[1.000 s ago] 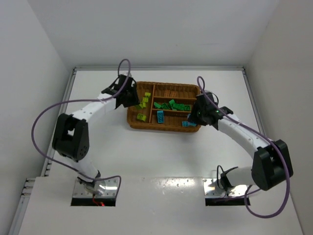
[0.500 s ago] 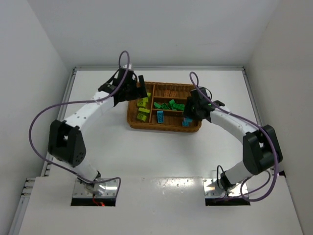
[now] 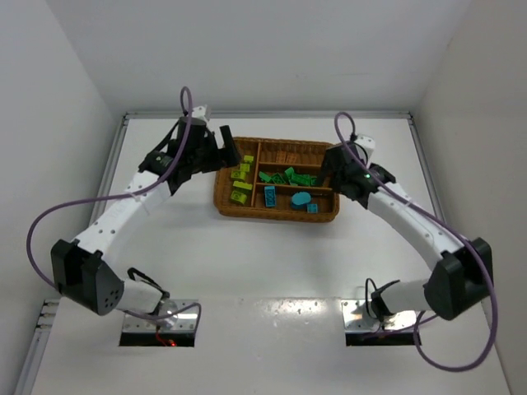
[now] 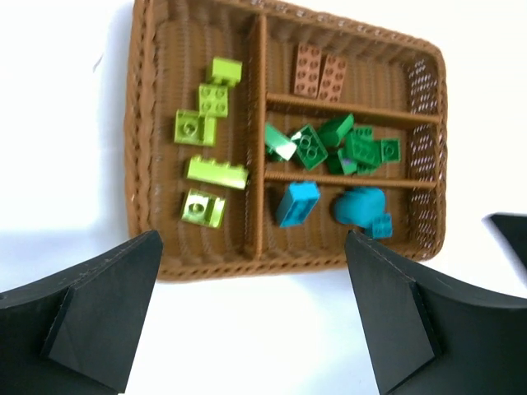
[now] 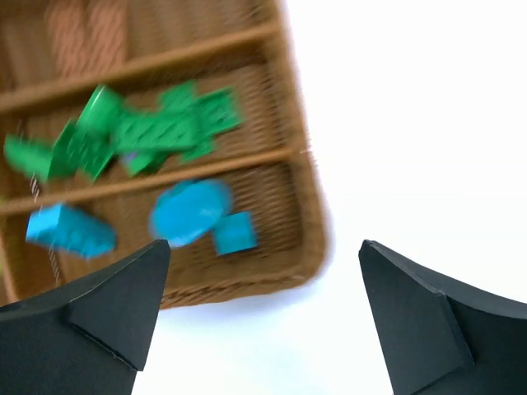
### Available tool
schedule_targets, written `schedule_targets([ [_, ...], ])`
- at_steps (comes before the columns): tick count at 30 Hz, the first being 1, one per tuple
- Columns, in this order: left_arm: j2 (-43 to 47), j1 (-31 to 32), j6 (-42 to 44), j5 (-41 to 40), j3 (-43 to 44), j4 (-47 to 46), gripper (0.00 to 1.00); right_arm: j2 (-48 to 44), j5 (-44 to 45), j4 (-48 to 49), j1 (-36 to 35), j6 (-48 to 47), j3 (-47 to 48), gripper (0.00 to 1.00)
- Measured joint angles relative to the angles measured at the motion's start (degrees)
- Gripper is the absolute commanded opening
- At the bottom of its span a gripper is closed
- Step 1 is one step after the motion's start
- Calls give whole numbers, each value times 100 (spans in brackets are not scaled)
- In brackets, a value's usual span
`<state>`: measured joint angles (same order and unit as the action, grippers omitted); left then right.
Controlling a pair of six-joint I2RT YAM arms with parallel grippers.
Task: Sort the legos into containers by color
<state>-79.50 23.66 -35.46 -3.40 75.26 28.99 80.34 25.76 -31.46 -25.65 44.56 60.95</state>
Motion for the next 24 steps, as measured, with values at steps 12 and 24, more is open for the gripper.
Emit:
schedule_targets([
  [12,918,4,4,17,-1069,225,100,-1458,1292,-1362,4,833,-614,100],
  [24,1464,4,28,-118,-1364,273,100,-1910,780,-1161,4,741,-1233,100],
])
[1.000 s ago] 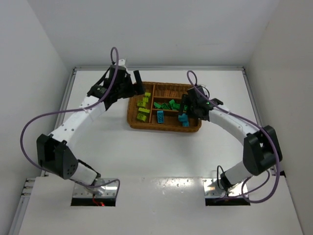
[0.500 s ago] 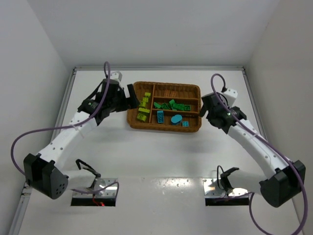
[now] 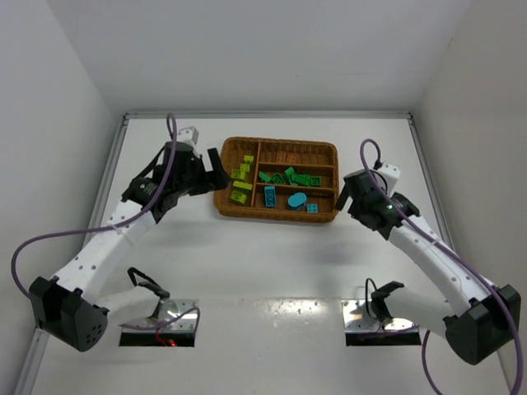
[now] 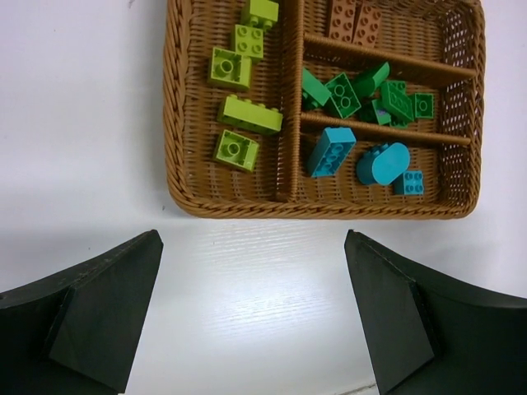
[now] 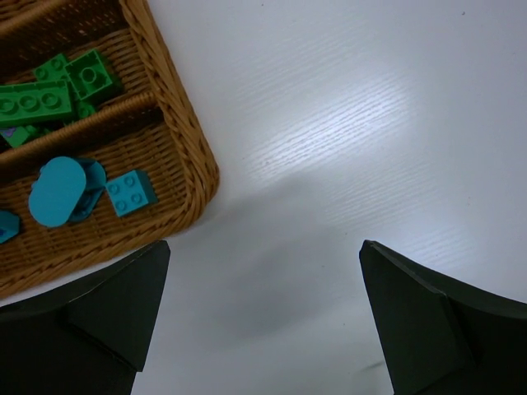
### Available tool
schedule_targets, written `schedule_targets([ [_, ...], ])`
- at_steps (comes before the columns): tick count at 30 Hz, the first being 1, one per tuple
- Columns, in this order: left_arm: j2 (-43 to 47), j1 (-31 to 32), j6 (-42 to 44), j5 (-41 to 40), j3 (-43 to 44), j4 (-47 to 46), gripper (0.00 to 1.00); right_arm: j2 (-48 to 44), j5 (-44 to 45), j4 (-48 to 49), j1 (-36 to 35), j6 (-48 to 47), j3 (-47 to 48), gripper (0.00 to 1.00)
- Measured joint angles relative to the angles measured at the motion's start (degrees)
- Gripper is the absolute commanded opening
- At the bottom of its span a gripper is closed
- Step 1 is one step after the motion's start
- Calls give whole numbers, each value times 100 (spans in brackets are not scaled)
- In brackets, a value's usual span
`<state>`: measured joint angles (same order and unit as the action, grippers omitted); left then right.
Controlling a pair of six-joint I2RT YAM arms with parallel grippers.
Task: Sort the legos into containers by color
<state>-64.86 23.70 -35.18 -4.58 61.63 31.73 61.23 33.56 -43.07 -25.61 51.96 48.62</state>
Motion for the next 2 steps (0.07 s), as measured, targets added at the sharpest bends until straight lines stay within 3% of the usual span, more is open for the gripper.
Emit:
schedule_targets([
  [2,42,0,0,-17,0,2,100,-72,-39,109,0,-26,-57,100],
])
